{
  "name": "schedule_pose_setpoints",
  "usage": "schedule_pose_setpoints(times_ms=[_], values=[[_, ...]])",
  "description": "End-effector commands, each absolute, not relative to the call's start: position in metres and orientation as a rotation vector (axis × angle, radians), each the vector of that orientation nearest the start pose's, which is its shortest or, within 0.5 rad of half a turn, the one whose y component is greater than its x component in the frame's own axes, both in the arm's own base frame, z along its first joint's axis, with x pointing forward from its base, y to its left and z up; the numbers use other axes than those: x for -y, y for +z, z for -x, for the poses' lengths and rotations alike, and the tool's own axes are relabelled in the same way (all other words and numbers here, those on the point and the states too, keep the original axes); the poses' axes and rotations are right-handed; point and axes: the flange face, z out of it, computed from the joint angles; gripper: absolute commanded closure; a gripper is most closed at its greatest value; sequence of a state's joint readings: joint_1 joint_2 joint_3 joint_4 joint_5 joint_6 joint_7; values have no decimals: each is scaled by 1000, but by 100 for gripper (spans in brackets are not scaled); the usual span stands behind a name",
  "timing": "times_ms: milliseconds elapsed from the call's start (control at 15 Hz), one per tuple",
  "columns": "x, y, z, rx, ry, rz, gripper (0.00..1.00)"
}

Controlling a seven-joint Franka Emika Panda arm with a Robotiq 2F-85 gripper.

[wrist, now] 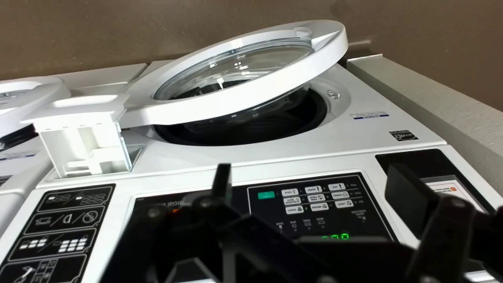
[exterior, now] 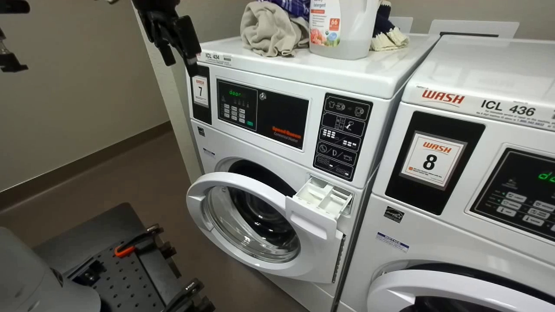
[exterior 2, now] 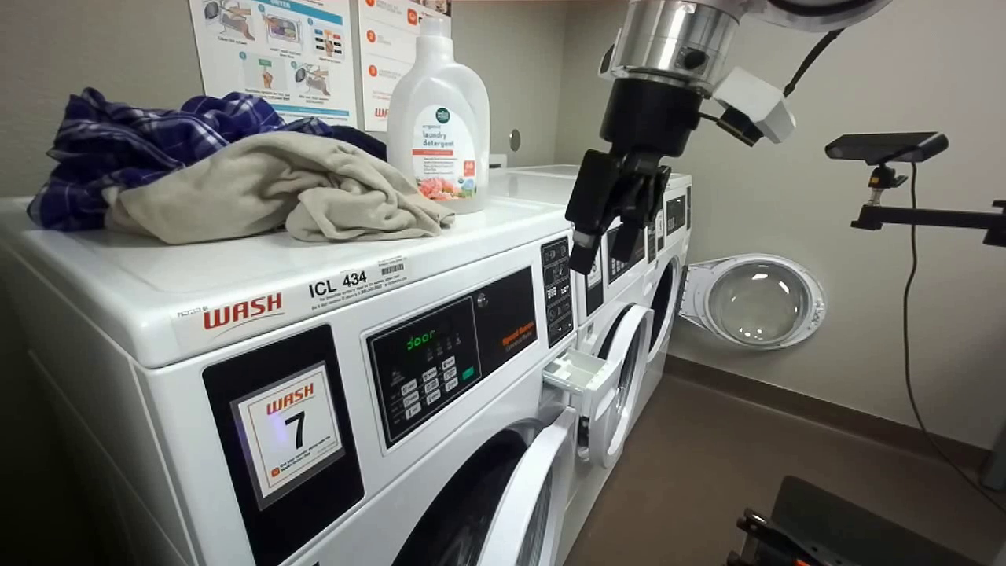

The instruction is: Close the detergent dispenser of the washing machine.

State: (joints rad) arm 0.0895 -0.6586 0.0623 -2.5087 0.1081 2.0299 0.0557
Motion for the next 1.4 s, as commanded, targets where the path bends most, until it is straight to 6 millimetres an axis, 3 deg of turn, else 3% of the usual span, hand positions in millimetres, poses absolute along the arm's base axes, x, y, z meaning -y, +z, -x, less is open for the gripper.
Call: schedule_pose_setpoints(times_ms=[0,333,733,1000,1333], values=[[-51,499,-369,-83,-288,3100,0],[9,460,-387,-404,-356,3168,0],[83,396,-397,-747,-390,3219,0],[113,366,-393,-912,-341,3296,0],[134,332,-386,-1054,-283,3384,0]])
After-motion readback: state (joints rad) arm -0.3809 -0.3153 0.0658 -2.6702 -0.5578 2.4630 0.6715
